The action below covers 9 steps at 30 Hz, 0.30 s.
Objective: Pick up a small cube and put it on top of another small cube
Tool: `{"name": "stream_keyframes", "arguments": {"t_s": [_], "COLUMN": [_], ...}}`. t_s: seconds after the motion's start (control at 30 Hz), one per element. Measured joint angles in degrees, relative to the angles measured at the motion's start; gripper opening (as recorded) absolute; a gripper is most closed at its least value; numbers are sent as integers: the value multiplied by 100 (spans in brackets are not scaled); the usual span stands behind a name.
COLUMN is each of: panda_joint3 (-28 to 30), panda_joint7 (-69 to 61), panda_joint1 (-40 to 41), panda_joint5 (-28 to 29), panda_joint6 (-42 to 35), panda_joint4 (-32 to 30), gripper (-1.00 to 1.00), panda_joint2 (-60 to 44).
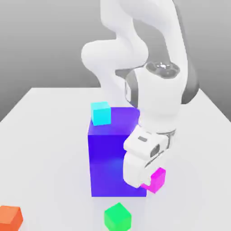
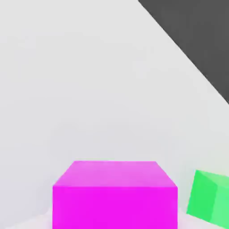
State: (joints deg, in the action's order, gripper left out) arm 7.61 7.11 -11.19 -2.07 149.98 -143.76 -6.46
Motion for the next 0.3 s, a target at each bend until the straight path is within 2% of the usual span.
{"name": "stream_keyframes", "arguments": {"t_s": [0.17, 0.2, 0.3], "panda_joint3": [-17, -41, -41], "panda_joint7": [-206, -238, -238], "panda_joint1": [223, 245, 245], "panda_joint5": [-282, -328, -328], "panda_joint6": [616, 738, 737], "panda_joint4": [239, 249, 249], "gripper": [-100, 100, 100], "panda_joint2": [-854, -989, -989]}}
